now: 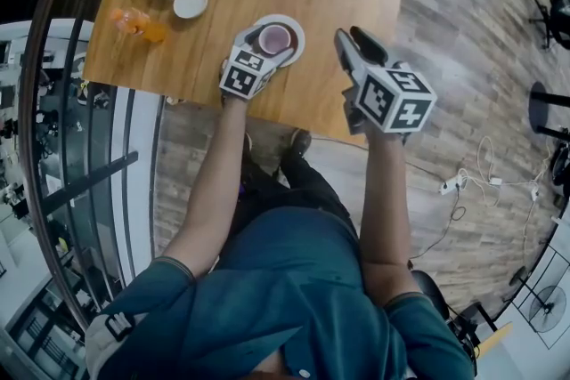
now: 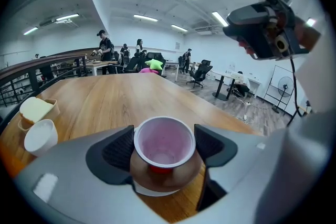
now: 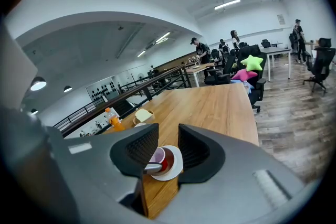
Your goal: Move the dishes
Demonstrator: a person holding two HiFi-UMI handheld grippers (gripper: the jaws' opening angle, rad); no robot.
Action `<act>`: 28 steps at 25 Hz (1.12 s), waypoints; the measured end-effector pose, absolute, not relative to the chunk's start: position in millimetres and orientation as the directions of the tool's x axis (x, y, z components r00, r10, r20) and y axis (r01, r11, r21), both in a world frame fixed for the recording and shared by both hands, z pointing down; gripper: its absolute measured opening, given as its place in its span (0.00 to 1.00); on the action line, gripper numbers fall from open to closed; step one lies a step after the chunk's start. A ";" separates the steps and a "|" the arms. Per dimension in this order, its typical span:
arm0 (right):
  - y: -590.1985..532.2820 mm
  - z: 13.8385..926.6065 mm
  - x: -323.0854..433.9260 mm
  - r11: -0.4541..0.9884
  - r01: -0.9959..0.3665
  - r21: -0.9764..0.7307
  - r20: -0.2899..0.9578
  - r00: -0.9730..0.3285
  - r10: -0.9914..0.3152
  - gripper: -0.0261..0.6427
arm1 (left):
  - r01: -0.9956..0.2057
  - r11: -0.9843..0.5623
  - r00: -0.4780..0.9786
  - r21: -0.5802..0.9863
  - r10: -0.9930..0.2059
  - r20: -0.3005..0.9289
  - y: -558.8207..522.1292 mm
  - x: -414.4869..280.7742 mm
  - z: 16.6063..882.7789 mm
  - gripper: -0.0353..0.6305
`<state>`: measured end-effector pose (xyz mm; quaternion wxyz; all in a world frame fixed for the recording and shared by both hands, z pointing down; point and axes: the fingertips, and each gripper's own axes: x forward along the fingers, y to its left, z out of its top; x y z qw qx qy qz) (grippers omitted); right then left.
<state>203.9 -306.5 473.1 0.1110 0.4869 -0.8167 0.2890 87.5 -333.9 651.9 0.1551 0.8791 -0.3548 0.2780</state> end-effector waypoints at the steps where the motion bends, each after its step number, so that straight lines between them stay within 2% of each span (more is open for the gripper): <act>1: -306.9 474.0 203.2 0.359 -0.859 -0.364 0.463 -0.502 -0.731 0.19 | -0.709 -0.701 0.596 0.075 -0.540 0.594 -333.8 87.3 650.7 0.59; 19: -314.4 472.9 171.2 0.374 -0.848 -0.376 0.469 -0.522 -0.713 0.19 | -0.703 -0.711 0.624 0.014 -0.606 0.493 -342.3 55.4 559.5 0.58; 28: -322.0 476.9 154.2 0.377 -0.845 -0.379 0.482 -0.528 -0.699 0.19 | -0.728 -0.685 0.593 -0.006 -0.634 0.497 -345.0 22.3 547.6 0.58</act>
